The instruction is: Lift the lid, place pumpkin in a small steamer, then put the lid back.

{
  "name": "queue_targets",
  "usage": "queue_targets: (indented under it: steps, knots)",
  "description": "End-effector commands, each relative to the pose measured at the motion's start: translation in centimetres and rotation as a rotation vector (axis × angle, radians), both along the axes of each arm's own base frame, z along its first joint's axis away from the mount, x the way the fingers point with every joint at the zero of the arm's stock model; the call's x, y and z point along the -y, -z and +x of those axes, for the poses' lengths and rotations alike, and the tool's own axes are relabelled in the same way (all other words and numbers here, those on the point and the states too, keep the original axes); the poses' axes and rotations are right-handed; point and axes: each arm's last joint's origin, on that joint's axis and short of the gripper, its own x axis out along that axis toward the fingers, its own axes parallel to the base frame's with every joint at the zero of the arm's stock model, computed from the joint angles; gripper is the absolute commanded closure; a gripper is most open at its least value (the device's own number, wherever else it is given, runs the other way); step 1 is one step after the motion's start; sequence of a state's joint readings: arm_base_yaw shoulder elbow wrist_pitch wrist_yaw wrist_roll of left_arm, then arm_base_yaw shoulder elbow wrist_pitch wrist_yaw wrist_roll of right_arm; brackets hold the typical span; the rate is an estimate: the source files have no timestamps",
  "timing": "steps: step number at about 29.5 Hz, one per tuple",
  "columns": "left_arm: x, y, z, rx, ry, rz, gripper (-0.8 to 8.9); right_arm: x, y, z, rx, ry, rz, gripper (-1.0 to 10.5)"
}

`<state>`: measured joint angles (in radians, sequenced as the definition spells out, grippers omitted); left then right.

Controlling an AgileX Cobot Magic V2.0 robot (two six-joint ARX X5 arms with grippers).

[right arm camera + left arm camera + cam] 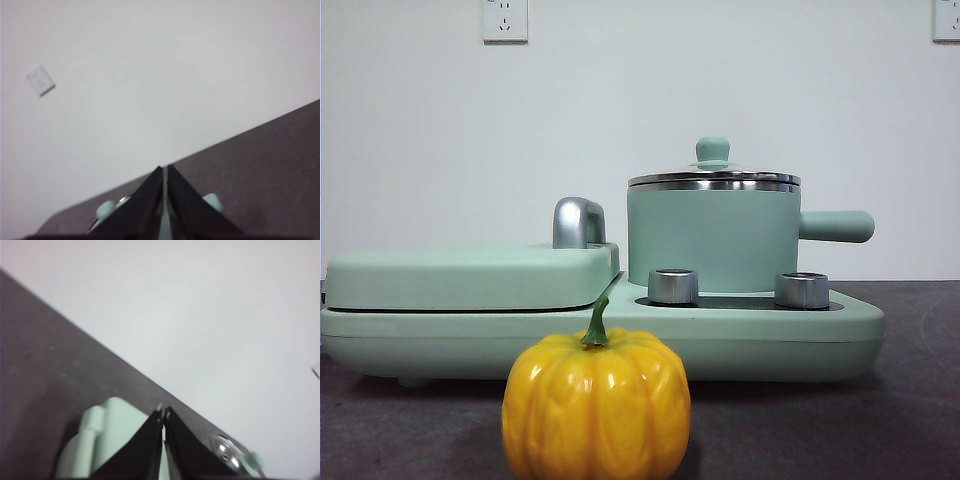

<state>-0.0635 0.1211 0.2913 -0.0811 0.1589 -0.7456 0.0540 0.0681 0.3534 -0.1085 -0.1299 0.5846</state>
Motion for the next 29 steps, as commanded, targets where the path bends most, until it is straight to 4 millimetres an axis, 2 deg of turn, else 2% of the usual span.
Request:
queue_targets:
  steps: [1,5,8,14,21,29]
  knots:
    - [0.2,-2.6,-0.1,0.053,0.039,0.123,8.03,-0.2,-2.4,-0.3,-0.003,-0.041,-0.089,9.3]
    - [0.5,-5.4,0.8,0.048,0.138,0.193,8.03,-0.4,-5.3,0.0,-0.043,-0.092,-0.213,9.3]
    - [0.9,-7.4,2.0,0.063,0.251,0.286,8.03,-0.5,-6.7,1.0,-0.072,-0.112,-0.363,9.3]
    - [1.6,-9.8,5.0,0.011,0.380,0.469,8.03,-0.9,-7.8,3.7,-0.101,-0.198,-0.577,9.3]
    - [3.1,-10.1,8.6,-0.005,0.490,0.713,8.04,-2.0,-6.5,6.2,-0.129,-0.347,-0.803,9.3]
    - [4.8,-8.2,11.4,0.020,0.612,0.915,8.04,-4.1,-4.9,7.2,-0.139,-0.452,-1.069,9.3]
